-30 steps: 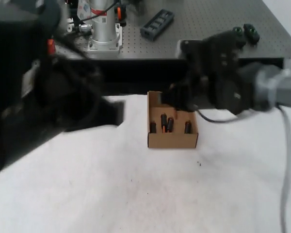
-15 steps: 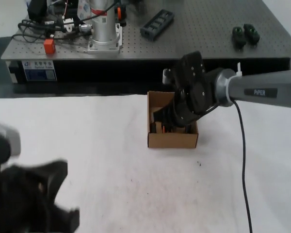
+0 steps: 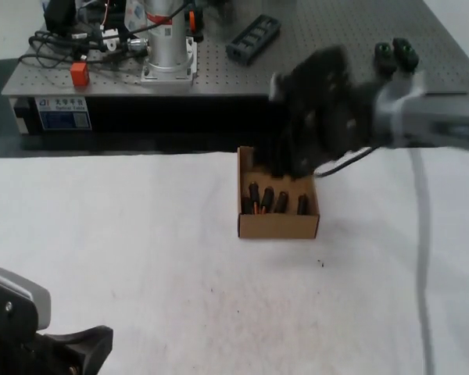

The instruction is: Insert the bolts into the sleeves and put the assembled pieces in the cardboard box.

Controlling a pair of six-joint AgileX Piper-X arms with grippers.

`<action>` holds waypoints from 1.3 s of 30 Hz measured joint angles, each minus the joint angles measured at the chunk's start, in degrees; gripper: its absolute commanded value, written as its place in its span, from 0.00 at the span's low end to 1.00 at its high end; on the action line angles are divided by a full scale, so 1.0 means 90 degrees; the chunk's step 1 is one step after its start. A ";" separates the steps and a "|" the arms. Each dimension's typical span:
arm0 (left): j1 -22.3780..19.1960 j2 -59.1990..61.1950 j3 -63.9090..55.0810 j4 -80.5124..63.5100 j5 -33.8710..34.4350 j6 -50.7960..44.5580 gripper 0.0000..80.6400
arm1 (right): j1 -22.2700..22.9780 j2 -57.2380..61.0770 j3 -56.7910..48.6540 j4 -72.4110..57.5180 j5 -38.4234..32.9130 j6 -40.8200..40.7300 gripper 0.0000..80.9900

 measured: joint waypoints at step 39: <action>0.0000 -0.2206 0.1688 -0.0295 0.0964 -0.0196 0.01 | 0.0005 -0.9946 0.7928 0.0858 -0.0403 0.0636 0.20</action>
